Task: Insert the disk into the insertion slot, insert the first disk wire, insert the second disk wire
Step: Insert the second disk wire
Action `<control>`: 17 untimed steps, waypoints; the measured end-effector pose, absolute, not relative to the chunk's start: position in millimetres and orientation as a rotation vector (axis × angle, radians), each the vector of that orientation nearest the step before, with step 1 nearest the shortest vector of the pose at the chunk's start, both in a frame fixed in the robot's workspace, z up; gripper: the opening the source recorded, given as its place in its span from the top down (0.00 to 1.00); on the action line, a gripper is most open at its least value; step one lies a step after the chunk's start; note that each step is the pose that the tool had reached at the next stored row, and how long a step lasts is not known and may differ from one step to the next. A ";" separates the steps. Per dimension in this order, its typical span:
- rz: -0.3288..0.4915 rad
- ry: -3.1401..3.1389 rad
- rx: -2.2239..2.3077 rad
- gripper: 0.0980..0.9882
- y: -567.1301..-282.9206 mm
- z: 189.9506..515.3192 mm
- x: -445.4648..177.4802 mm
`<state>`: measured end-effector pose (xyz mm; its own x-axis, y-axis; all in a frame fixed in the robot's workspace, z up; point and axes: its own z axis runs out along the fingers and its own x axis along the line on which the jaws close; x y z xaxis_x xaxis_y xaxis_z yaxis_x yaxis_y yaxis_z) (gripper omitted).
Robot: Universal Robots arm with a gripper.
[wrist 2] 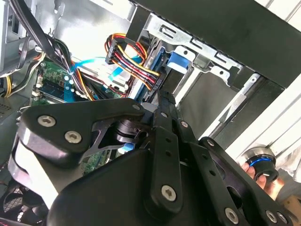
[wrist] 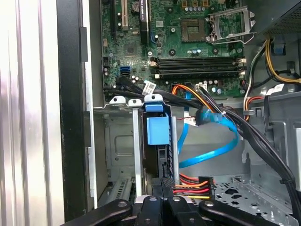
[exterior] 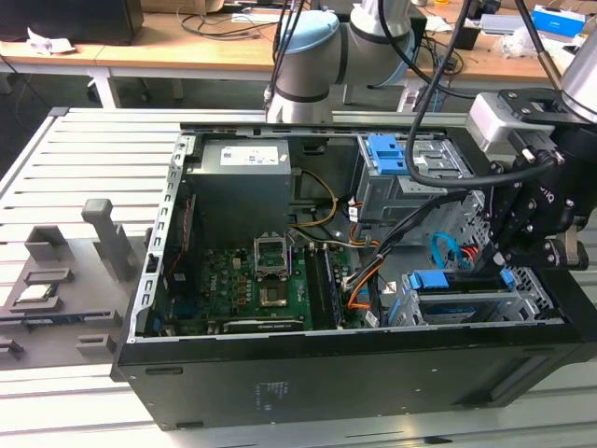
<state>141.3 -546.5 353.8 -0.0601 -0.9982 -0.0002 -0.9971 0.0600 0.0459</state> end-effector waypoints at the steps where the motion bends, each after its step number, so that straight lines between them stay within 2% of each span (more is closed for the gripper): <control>1: -0.052 -2.265 2.130 1.00 -546.6 354.0 141.5; 6: -0.053 -2.266 2.131 0.99 -546.6 355.9 141.6; 7: -0.053 -2.266 2.131 0.85 -546.6 355.9 141.6; 8: -0.053 -2.266 2.131 0.85 -546.6 355.9 141.6; 9: -0.052 -2.265 2.130 0.78 -546.2 356.2 140.8; 17: -0.052 -2.262 2.134 0.78 -527.1 356.3 133.0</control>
<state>133.0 -527.1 356.3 -0.0581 -0.9983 -0.0005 -0.9973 0.0580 0.0459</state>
